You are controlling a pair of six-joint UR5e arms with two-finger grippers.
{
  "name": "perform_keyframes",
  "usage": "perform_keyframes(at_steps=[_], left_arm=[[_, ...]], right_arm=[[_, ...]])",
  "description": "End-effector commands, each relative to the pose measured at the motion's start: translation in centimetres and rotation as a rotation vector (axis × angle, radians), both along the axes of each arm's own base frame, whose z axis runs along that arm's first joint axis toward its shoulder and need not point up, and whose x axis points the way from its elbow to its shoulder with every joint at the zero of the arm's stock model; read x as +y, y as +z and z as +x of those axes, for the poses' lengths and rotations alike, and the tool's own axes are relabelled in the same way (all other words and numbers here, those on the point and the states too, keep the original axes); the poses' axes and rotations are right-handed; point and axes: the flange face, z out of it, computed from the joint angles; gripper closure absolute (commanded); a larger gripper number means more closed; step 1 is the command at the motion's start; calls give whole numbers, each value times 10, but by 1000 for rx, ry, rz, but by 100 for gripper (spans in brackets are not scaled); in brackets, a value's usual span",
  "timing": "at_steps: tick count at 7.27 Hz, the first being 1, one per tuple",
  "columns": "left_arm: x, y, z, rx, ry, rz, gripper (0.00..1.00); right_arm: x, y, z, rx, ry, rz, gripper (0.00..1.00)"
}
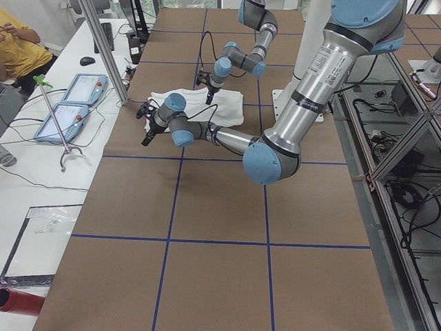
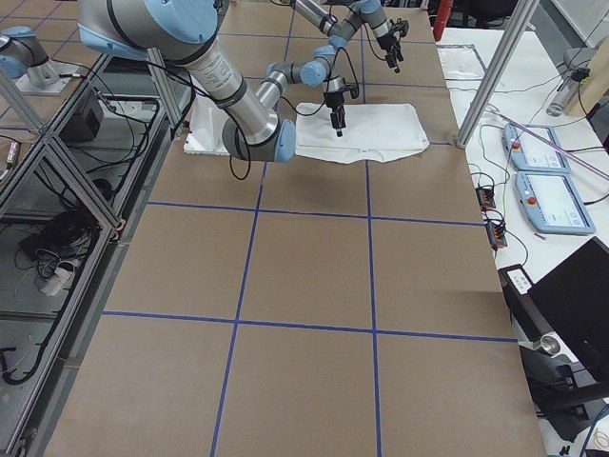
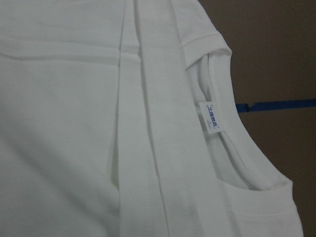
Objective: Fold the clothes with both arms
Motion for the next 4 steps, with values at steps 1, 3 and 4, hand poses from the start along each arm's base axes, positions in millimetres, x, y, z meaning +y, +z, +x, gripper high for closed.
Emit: perform_keyframes(at_steps=[1,3,4], left_arm=[[0,0,0,0,0,0,0],[0,0,0,0,0,0,0],[0,-1,0,1,0,1,0]], right_arm=[[4,10,-6,32,-38,5,0],[5,21,-3,125,-107,-1,0],[3,22,5,182,-162,3,0]])
